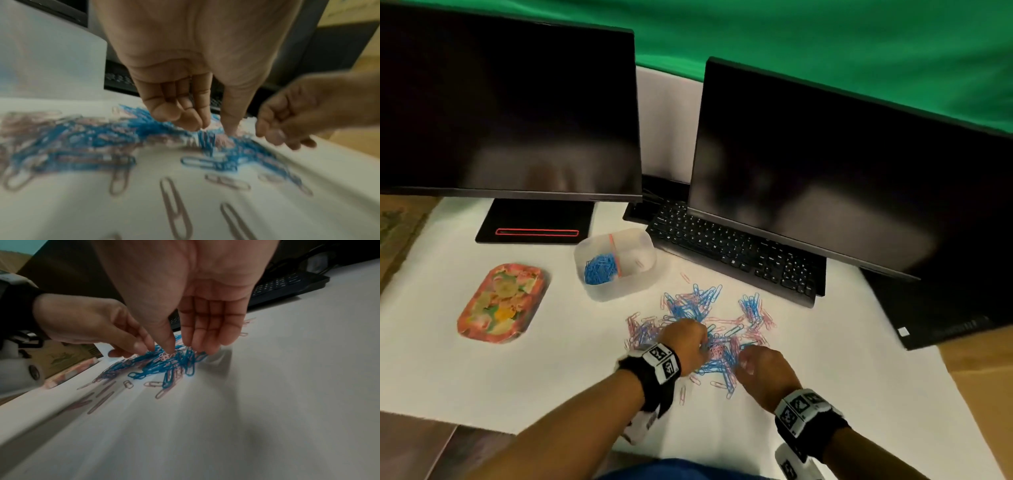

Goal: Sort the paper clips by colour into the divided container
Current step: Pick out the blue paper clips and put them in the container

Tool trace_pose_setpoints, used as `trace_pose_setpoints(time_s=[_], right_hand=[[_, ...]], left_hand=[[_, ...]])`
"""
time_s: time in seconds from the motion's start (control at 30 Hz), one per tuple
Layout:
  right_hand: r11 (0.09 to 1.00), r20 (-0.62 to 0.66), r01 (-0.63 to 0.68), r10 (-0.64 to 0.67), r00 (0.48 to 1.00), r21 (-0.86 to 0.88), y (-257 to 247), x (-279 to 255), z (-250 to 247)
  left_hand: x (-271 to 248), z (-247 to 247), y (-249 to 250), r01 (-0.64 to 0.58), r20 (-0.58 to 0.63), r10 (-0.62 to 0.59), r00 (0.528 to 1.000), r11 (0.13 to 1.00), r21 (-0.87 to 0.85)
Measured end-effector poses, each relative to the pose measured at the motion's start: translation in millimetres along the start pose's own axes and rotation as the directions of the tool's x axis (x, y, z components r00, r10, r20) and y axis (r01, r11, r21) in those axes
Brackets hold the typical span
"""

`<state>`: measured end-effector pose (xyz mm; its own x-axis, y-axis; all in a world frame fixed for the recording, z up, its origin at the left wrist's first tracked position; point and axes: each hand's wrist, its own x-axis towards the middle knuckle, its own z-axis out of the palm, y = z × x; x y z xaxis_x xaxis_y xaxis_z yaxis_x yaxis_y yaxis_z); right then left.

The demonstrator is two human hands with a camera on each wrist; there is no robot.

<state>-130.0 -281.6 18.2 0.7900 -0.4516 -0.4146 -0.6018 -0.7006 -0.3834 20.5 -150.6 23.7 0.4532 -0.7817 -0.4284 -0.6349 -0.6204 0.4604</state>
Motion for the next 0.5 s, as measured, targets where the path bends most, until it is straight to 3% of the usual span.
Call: trace_pose_setpoints(time_s=[0.23, 0.5], right_hand=[[0.997, 0.004, 0.010, -0.010, 1.000, -0.074, -9, 13, 13], [0.982, -0.010, 0.046, -0.045, 0.999, 0.181, -4, 14, 10]], left_hand=[[11, 24, -8, 0.053, -0.041, -0.047, 0.998, 0.988, 0.147], [-4, 20, -34, 0.076, -0.024, -0.074, 0.997, 0.994, 0.083]])
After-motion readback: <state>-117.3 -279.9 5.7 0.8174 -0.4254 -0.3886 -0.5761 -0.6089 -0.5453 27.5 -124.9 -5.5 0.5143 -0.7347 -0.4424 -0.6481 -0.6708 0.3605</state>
